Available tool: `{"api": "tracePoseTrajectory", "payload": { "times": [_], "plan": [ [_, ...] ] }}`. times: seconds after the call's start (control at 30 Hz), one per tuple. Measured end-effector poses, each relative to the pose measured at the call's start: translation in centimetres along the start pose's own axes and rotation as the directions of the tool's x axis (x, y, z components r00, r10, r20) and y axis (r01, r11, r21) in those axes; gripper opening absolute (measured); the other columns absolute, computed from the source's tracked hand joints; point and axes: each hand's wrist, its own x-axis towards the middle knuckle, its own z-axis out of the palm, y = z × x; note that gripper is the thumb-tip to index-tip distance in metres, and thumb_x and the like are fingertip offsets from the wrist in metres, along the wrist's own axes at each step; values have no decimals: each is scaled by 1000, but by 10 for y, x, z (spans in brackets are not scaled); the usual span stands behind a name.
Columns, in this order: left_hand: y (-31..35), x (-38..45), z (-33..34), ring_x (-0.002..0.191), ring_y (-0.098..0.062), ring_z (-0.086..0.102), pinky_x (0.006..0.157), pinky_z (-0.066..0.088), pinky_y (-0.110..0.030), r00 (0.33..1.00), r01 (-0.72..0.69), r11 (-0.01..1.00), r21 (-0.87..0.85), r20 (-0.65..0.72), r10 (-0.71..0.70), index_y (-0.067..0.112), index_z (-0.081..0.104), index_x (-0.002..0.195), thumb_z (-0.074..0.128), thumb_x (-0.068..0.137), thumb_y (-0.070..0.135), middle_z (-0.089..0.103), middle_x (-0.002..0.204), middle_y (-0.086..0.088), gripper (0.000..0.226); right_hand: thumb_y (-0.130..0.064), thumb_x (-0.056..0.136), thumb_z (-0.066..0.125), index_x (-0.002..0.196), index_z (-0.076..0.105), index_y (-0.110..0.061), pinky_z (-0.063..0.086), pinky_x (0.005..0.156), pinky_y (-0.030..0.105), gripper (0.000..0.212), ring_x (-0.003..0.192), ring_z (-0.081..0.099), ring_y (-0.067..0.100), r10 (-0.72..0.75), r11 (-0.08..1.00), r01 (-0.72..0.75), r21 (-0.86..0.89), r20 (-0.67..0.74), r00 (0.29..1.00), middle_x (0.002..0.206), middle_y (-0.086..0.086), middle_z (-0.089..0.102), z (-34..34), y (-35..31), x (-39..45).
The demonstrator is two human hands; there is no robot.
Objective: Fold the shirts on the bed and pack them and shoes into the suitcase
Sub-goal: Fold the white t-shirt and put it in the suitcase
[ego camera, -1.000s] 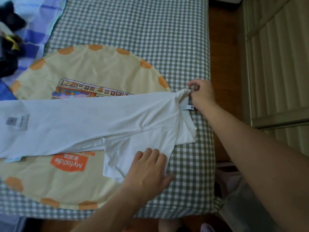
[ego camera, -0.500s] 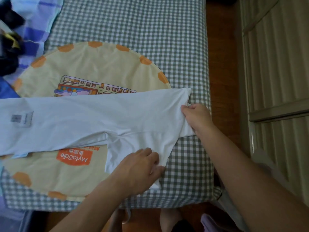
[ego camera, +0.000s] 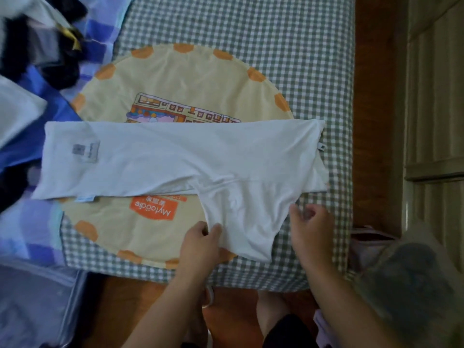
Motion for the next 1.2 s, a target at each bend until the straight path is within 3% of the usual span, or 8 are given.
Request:
{"api": "tracePoseTrajectory", "payload": {
  "times": [0.1, 0.27, 0.37, 0.47, 0.57, 0.8, 1.07, 1.2],
  "plan": [
    [-1, -8, -3, 59, -24, 68, 69, 57, -47, 991, 49, 988, -147, 134, -29, -4, 63, 94, 58, 101, 30, 71, 70, -13, 34, -41, 91, 67, 83, 65, -14, 53, 77, 37, 28, 86, 61, 16, 122, 992, -123, -4, 152, 981, 88, -2, 65, 11, 13, -19],
    [-4, 2, -33, 55, -10, 63, 66, 51, -33, 962, -146, 949, 280, 264, 70, 9, 67, 75, 58, 100, 36, 70, 62, -1, 38, -24, 103, 49, 94, 61, -11, 52, 64, 36, 19, 74, 63, 26, 268, 951, -275, 141, 62, 961, 87, 11, 68, 13, 9, -9],
    [-4, 26, -63, 72, -18, 66, 65, 51, -37, 964, -265, 904, 336, 83, 251, 20, 68, 82, 60, 98, 31, 70, 74, 3, 21, -28, 104, 49, 101, 55, -13, 46, 64, 30, 16, 75, 63, 19, 221, 958, -213, 190, -21, 975, 90, 6, 68, 3, 4, -14],
    [-9, 63, -98, 92, -26, 57, 78, 46, -39, 759, -458, 677, 576, -142, 635, 18, 69, 99, 63, 95, 25, 65, 95, -2, 10, -46, 93, 65, 93, 60, -16, 53, 73, 37, 30, 78, 61, 17, 219, 975, -220, -14, 177, 959, 89, 0, 64, 15, 4, -36],
    [-18, 97, -118, 103, -35, 55, 84, 47, -47, 573, -597, 351, 721, 76, 816, 12, 70, 107, 69, 83, 21, 63, 110, -8, 26, -40, 90, 66, 81, 65, -15, 57, 76, 43, 27, 81, 63, 23, 213, 977, -196, -89, 265, 940, 91, 8, 65, 30, 9, -51],
    [-20, 118, -130, 98, -39, 57, 83, 51, -47, 504, -677, 269, 685, 164, 848, 0, 67, 95, 62, 86, 4, 63, 103, -15, 11, -19, 105, 48, 109, 55, -9, 34, 73, 33, 13, 89, 51, 26, 110, 994, -109, 20, -56, 992, 98, 8, 55, -7, 10, -31],
    [-15, 98, -125, 118, -44, 50, 88, 51, -55, 634, -582, 254, 772, 236, 737, 6, 65, 111, 71, 74, -1, 53, 128, -20, 38, -37, 97, 61, 80, 56, -15, 36, 57, 32, 28, 70, 55, 20, 40, 964, 25, -265, 239, 970, 74, -1, 57, -14, 5, -25],
    [0, 71, -85, 118, -42, 49, 90, 47, -53, 537, -677, 258, 689, 223, 814, 7, 61, 113, 63, 79, 5, 54, 127, -17, 35, -44, 99, 55, 92, 61, -20, 44, 67, 31, 26, 81, 59, 19, -31, 976, 41, -215, 52, 998, 84, -5, 62, -33, -18, 12]
  ]
}}
